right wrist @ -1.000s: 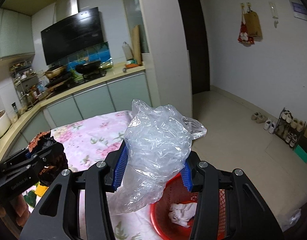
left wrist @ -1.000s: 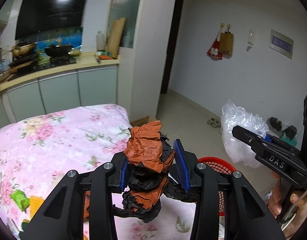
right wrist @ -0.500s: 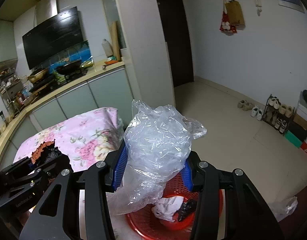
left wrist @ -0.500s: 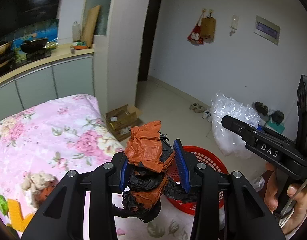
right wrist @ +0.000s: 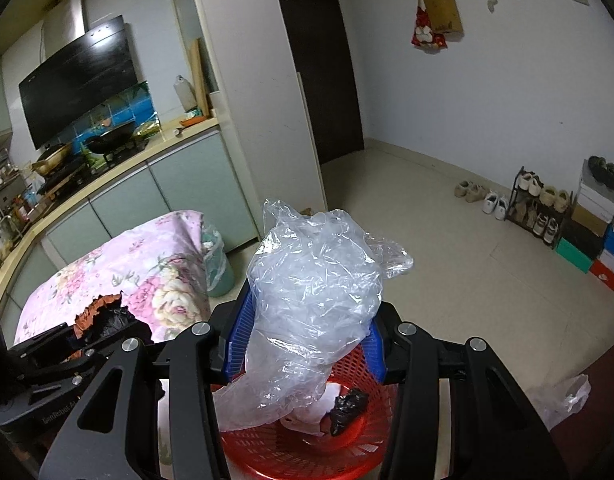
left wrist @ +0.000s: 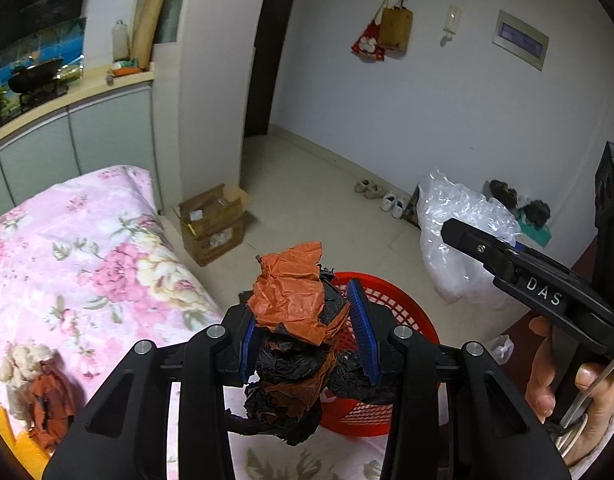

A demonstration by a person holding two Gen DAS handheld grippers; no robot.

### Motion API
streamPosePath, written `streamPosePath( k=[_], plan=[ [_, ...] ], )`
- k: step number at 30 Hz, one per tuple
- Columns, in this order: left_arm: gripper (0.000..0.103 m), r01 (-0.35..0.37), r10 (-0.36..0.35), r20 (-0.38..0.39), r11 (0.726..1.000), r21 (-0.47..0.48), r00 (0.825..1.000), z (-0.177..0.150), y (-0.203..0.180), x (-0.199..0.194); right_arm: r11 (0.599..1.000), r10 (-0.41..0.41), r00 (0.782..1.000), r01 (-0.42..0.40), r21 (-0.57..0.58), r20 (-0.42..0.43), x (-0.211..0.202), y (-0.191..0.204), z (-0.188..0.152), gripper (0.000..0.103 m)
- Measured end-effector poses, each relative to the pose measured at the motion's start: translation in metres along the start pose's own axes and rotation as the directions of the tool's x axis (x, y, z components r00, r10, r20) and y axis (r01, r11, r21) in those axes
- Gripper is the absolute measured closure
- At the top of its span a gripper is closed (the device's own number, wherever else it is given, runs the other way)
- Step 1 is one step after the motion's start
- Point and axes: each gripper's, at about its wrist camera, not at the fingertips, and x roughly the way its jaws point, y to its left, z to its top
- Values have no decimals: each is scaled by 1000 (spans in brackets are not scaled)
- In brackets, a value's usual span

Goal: Collect trash
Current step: 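Carry the brown bag and clear plastic in both grippers over the red wastebasket, then open both grippers to drop the brown bag and clear plastic into the basket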

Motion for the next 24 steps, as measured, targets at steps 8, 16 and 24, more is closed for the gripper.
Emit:
streamPosePath(
  k=[8, 16, 24],
  plan=[
    [65, 59, -60, -102, 998, -13, 993, -5, -19, 42, 998, -33, 997, 36, 55, -63, 16, -22, -8, 57],
    [62, 85, -86, -202, 996, -15, 976, -18, -30, 80, 992, -21, 987, 41, 119, -160, 38, -36, -18, 54],
    [32, 71, -78, -219, 997, -38, 973, -25, -23, 88, 983, 10, 985, 22, 180, -174, 43, -46, -23, 41]
  ],
)
